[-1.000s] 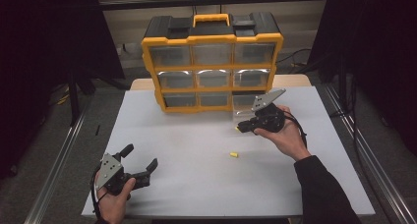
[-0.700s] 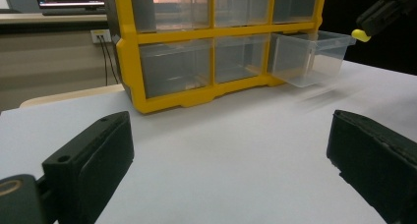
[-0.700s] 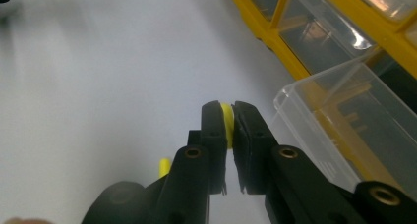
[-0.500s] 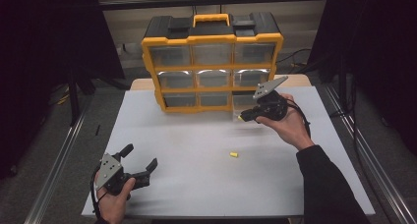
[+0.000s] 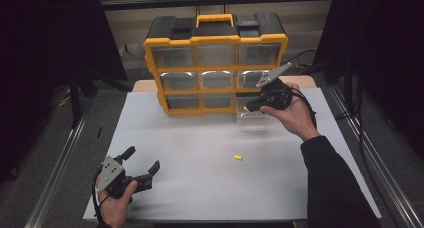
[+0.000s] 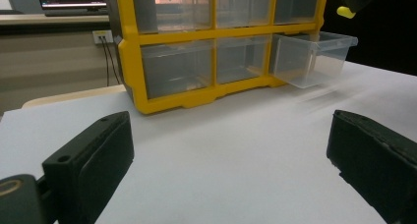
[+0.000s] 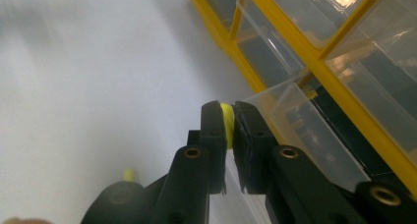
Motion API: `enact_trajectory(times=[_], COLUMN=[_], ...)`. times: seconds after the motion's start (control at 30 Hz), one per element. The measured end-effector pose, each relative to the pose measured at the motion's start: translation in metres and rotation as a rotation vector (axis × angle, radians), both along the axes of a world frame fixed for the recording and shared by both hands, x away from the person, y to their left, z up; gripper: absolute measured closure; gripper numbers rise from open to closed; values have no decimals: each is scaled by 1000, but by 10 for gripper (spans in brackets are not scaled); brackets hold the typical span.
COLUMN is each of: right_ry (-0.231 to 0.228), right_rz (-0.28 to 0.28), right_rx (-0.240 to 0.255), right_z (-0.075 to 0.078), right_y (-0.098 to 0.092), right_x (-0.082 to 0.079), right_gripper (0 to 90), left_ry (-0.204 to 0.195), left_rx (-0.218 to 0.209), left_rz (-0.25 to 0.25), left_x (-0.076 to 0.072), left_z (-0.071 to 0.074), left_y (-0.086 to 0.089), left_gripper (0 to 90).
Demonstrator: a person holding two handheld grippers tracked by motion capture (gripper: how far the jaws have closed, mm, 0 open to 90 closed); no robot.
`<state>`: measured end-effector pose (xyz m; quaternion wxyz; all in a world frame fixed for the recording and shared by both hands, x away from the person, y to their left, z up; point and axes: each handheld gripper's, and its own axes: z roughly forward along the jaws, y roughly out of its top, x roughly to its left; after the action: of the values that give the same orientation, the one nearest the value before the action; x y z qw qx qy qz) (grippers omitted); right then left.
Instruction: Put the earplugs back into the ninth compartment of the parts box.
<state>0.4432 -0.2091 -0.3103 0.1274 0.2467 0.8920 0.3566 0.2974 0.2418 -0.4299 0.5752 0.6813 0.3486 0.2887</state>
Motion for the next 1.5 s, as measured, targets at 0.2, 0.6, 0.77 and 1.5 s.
enact_trajectory(times=[0.2, 0.6, 0.77, 1.5], right_ry=[9, 43, 59, 142], right_rz=[-17, -45, -63, -111], right_rx=[-24, -77, -112, -206], right_z=[4, -1, -2, -16], right_y=[2, 10, 10, -3], right_x=[9, 29, 35, 59], right_gripper=[835, 834, 835, 830], left_ry=[1, 8, 9, 18], left_rx=[5, -6, -7, -11], left_rz=[4, 1, 5, -1], left_x=[0, 1, 1, 2], left_z=[0, 0, -1, -1], left_y=[1, -1, 0, 0], left_gripper=[39, 39, 38, 38])
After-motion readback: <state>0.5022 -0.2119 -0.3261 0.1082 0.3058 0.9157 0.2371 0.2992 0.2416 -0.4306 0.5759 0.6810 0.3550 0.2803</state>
